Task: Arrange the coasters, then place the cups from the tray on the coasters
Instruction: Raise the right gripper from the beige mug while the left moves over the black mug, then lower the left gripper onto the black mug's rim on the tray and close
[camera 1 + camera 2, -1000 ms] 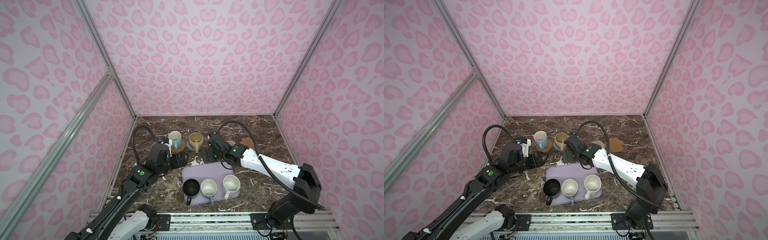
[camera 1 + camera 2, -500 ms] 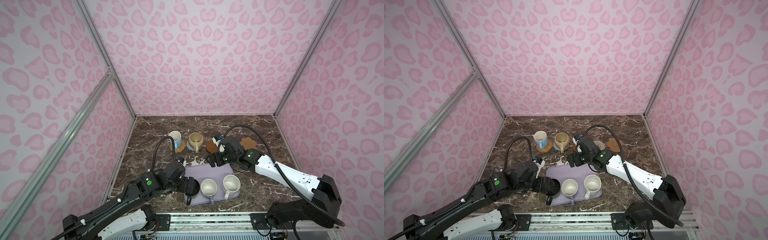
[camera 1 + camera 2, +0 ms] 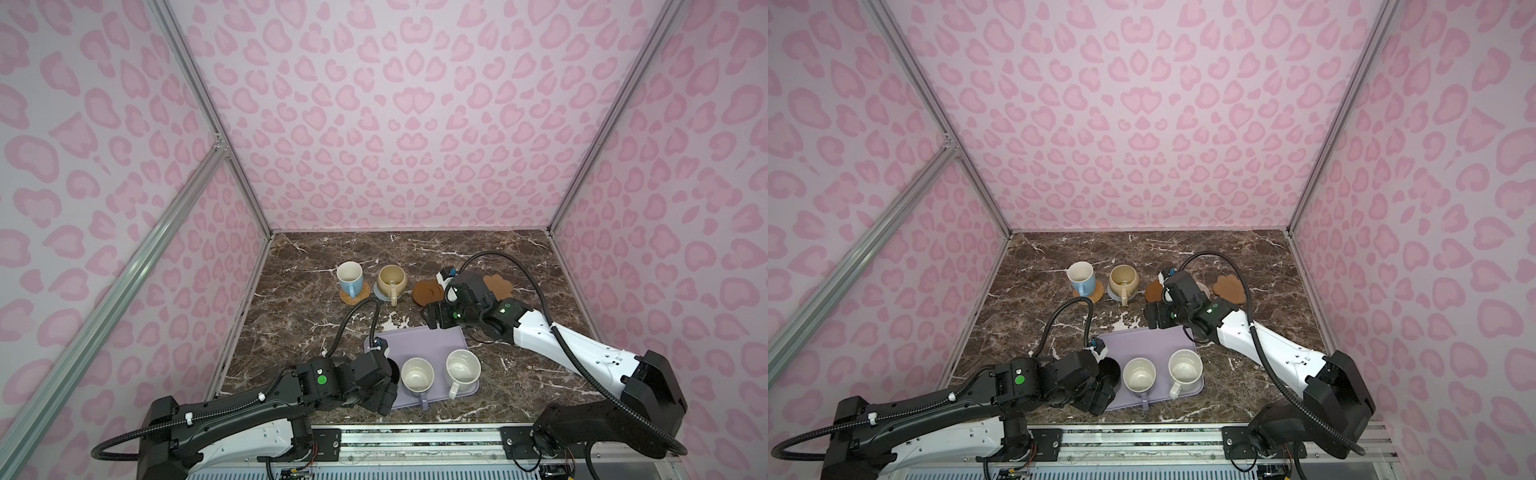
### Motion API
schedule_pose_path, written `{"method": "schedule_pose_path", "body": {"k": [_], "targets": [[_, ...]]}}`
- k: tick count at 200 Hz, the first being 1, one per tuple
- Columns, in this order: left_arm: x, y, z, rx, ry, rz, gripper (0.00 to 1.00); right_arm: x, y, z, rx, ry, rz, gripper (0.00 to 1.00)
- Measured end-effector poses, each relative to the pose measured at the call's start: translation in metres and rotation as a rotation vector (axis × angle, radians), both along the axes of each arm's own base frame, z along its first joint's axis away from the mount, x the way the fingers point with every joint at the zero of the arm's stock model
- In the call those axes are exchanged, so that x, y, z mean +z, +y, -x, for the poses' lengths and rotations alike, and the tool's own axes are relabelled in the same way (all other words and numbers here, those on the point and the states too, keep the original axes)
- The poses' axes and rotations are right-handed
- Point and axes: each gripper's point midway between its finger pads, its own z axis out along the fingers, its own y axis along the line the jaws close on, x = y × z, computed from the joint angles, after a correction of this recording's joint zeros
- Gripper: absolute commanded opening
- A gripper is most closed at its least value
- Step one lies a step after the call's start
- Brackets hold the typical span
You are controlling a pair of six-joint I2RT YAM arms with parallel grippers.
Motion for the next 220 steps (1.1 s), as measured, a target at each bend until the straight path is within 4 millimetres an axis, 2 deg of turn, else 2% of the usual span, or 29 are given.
{"method": "schedule_pose_path", "body": {"k": [35,68,81,106,135,149,181,203,208,220], "targets": [[-0.012,0.004,-0.004,0.017,-0.005,-0.074,0.91,-0.001,0.009,0.007,0.053,0.003,-0.014,0.95],[-0.016,0.006,-0.007,0.030,-0.018,-0.089,0.83,-0.007,0.006,0.004,0.049,0.010,0.004,0.95],[-0.018,0.007,-0.006,0.034,-0.015,-0.095,0.76,-0.009,0.006,0.003,0.047,0.013,0.007,0.95],[-0.022,0.006,-0.005,0.032,-0.026,-0.100,0.73,-0.011,0.006,0.004,0.050,0.018,0.008,0.95],[-0.023,0.007,-0.007,0.043,-0.048,-0.108,0.61,-0.011,0.005,0.006,0.051,0.018,0.006,0.95],[-0.025,0.008,-0.010,0.052,-0.059,-0.120,0.59,-0.010,0.006,0.005,0.050,0.012,0.002,0.95],[-0.029,0.008,-0.015,0.068,-0.081,-0.140,0.39,-0.010,0.007,0.004,0.048,0.011,-0.001,0.94],[-0.028,0.008,-0.019,0.079,-0.100,-0.145,0.38,-0.010,0.008,0.004,0.049,0.009,-0.003,0.94],[-0.028,0.008,-0.019,0.081,-0.103,-0.144,0.31,-0.010,0.008,0.004,0.049,0.009,-0.003,0.94],[-0.028,0.007,-0.021,0.083,-0.111,-0.138,0.30,-0.010,0.008,0.004,0.050,0.009,-0.004,0.94]]}}
